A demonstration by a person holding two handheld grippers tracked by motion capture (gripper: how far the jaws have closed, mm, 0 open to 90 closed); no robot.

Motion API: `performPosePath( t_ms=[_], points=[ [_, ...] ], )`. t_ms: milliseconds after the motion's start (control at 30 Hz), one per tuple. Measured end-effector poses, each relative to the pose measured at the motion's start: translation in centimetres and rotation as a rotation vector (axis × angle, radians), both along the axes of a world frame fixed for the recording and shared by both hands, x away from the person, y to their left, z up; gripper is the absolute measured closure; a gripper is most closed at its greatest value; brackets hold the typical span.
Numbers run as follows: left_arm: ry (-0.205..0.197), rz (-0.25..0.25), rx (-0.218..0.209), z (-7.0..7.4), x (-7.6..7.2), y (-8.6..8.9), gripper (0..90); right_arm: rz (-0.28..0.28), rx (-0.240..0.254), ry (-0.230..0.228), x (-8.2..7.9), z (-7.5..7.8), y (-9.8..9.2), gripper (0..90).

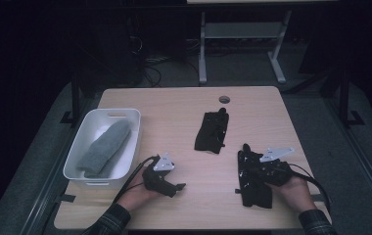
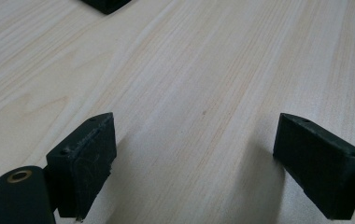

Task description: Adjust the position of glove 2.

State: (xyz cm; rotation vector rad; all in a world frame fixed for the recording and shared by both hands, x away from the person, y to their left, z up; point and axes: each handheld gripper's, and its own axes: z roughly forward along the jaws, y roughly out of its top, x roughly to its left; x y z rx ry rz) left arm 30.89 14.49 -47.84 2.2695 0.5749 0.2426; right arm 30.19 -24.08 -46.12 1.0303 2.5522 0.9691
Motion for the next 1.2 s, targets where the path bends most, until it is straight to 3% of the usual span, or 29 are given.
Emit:
performPosePath(
  t_ms=[367, 567, 700, 900, 1000, 1133, 1200],
  points=[
    [0.0, 0.0, 0.001, 0.0, 0.0, 0.0, 12.4, 0.108, 0.011, 0.021, -1.1, 0.1, 4.0, 90.0],
    [0.001, 0.002, -0.003, 0.0, 0.0, 0.0, 12.4, 0.125, -0.001, 0.013, -1.3, 0.2, 4.7, 89.1],
    [0.001, 0.003, -0.005, 0.0, 0.0, 0.0, 12.4, 0.113, 0.035, 0.018, -1.3, 0.6, 3.9, 77.9],
    [0.007, -0.001, -0.002, 0.0, 0.1, -0.1, 12.3, 0.025, 0.076, -0.04, -1.0, 1.2, 1.3, 54.7],
    [0.008, -0.002, 0.016, 0.1, 0.1, -0.2, 12.5, -0.023, 0.06, -0.067, -1.0, 0.9, -0.3, 43.9],
    [0.023, 0.017, 0.042, 0.4, 0.1, -0.4, 14.2, -0.081, 0.057, -0.063, -0.8, 0.0, -2.3, 34.1],
    [0.026, 0.02, 0.048, 0.8, 0.2, -0.4, 23.5, -0.1, 0.061, -0.062, -0.7, -0.4, -3.2, 32.6]
  ],
)
